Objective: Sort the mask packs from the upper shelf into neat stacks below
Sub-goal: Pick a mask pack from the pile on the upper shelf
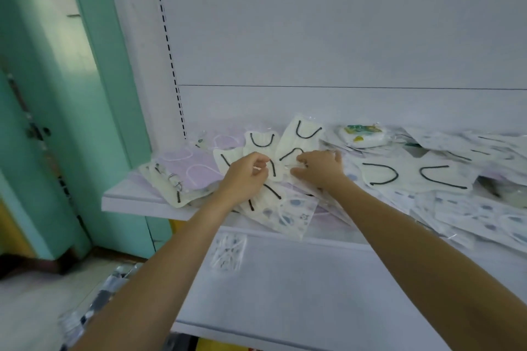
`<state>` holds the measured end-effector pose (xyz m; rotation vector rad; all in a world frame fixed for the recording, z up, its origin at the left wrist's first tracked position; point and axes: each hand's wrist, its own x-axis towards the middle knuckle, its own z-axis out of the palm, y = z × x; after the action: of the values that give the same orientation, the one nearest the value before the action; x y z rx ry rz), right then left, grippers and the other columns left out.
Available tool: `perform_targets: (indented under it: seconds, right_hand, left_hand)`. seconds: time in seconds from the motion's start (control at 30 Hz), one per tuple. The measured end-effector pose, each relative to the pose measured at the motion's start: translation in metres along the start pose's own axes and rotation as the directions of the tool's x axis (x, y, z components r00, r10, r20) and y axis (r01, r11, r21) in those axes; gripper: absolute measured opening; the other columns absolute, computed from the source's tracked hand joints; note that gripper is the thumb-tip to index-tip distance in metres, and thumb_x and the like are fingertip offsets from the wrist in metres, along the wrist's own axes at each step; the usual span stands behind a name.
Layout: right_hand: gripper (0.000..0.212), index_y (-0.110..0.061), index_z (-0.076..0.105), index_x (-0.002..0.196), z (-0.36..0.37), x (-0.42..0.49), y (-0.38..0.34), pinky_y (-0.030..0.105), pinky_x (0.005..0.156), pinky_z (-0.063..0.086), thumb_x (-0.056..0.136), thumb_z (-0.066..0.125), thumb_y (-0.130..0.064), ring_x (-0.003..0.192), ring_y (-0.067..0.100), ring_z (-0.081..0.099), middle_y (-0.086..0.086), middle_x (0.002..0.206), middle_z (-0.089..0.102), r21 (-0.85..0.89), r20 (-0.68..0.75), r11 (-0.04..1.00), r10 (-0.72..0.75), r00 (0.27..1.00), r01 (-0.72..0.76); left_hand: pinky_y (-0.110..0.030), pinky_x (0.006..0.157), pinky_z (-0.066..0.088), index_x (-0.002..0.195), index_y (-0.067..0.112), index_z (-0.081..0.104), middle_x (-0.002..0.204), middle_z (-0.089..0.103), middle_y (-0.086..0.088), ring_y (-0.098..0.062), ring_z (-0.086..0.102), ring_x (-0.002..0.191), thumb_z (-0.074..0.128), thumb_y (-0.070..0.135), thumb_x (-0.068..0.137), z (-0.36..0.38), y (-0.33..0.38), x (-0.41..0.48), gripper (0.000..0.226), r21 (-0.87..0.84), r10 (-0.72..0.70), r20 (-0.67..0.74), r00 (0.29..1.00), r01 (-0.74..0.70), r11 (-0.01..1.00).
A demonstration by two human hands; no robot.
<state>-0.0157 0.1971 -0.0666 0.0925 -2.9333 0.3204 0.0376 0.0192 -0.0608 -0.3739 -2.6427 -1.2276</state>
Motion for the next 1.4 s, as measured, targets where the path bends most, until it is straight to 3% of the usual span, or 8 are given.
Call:
perform_targets:
  seconds: [0.2,0.33,0.53,0.8,0.93,1.03,1.17,1.4]
  right_hand:
    - [0.03,-0.021,0.063,0.119,0.002,-0.01,-0.001,0.034,0.108,0.027,0.097,0.043,-0.021,0.115,0.024,0.055,0.003,0.119,0.065,0.324,-0.403,0.93,-0.032,0.915,0.175]
    - [0.038,-0.012,0.057,0.127,-0.004,-0.024,-0.005,0.022,0.107,0.03,0.092,0.046,0.001,0.126,0.017,0.047,0.006,0.135,0.053,0.396,-0.332,0.707,-0.485,0.809,0.586]
    - [0.074,-0.014,0.012,0.149,0.004,-0.011,-0.022,0.036,0.114,0.019,0.091,0.055,-0.031,0.14,0.023,0.025,0.006,0.154,0.023,0.333,-0.048,0.861,-0.391,0.919,0.384]
    - [0.035,-0.022,0.062,0.116,0.019,-0.011,-0.04,0.04,0.111,0.019,0.098,0.037,-0.038,0.114,0.024,0.053,0.004,0.115,0.065,0.233,-0.085,0.962,-0.124,0.989,0.141]
    - [0.031,-0.012,0.06,0.119,0.003,-0.03,-0.042,0.021,0.08,0.043,0.1,0.041,-0.026,0.092,0.025,0.061,0.004,0.103,0.066,0.685,-0.388,0.689,0.073,0.919,0.235]
    - [0.028,-0.013,0.059,0.121,-0.005,-0.048,-0.05,0.001,0.084,0.038,0.099,0.043,-0.017,0.102,0.006,0.055,-0.01,0.11,0.06,0.701,-0.427,0.537,-0.21,0.879,0.469]
    - [0.037,-0.015,0.049,0.134,0.012,-0.059,-0.058,0.013,0.107,0.023,0.097,0.048,-0.015,0.128,0.001,0.033,-0.005,0.142,0.042,0.515,-0.297,0.577,-0.574,0.763,0.635]
    - [0.054,-0.023,0.044,0.137,0.022,-0.056,-0.042,0.043,0.113,0.01,0.089,0.051,-0.049,0.138,0.021,0.024,-0.003,0.144,0.04,0.082,0.136,0.928,-0.372,0.918,0.363]
  left_hand:
    - [-0.04,0.096,0.049,0.145,0.024,0.026,0.124,0.055,-0.005,-0.019,0.062,0.101,0.047,0.042,0.095,0.007,0.014,0.011,0.057,-0.388,-0.194,-0.014,0.981,0.173,0.905]
    - [-0.034,0.076,0.056,0.148,0.042,-0.002,0.119,0.049,0.003,-0.013,0.061,0.086,0.055,0.018,0.094,0.0,0.026,0.015,0.082,-0.773,-0.306,0.026,0.952,0.213,0.598]
    - [-0.015,0.095,0.03,0.149,0.022,0.019,0.152,0.026,0.001,-0.01,0.031,0.134,0.04,-0.012,0.087,-0.038,0.004,0.005,0.074,-0.317,-0.147,-0.319,0.936,0.04,0.948]
    - [-0.03,0.1,0.035,0.144,0.024,0.032,0.141,0.038,0.004,-0.017,0.044,0.117,0.042,0.012,0.096,-0.076,-0.024,-0.023,0.051,-0.298,-0.277,-0.319,0.907,0.182,0.937]
    - [-0.035,0.106,0.028,0.143,0.028,0.034,0.149,0.034,0.008,-0.016,0.032,0.136,0.046,0.047,0.094,-0.072,-0.019,-0.023,0.054,-0.449,-0.331,-0.165,0.929,0.228,0.864]
    - [-0.049,0.105,0.036,0.135,0.03,0.047,0.14,0.05,0.003,-0.023,0.05,0.125,0.06,0.07,0.068,-0.065,-0.017,-0.02,0.079,-0.628,-0.344,0.072,0.936,0.31,0.714]
    - [-0.027,0.082,0.046,0.145,0.024,0.027,0.15,0.034,-0.004,-0.018,0.052,0.114,0.055,0.009,0.09,-0.051,-0.016,-0.019,0.064,-0.481,-0.279,-0.062,0.958,0.216,0.85]
    - [-0.003,0.065,0.037,0.148,0.023,0.022,0.151,0.027,0.003,0.008,0.044,0.096,0.045,-0.008,0.09,-0.062,-0.035,-0.034,0.07,-0.214,-0.155,-0.284,0.946,0.094,0.972]
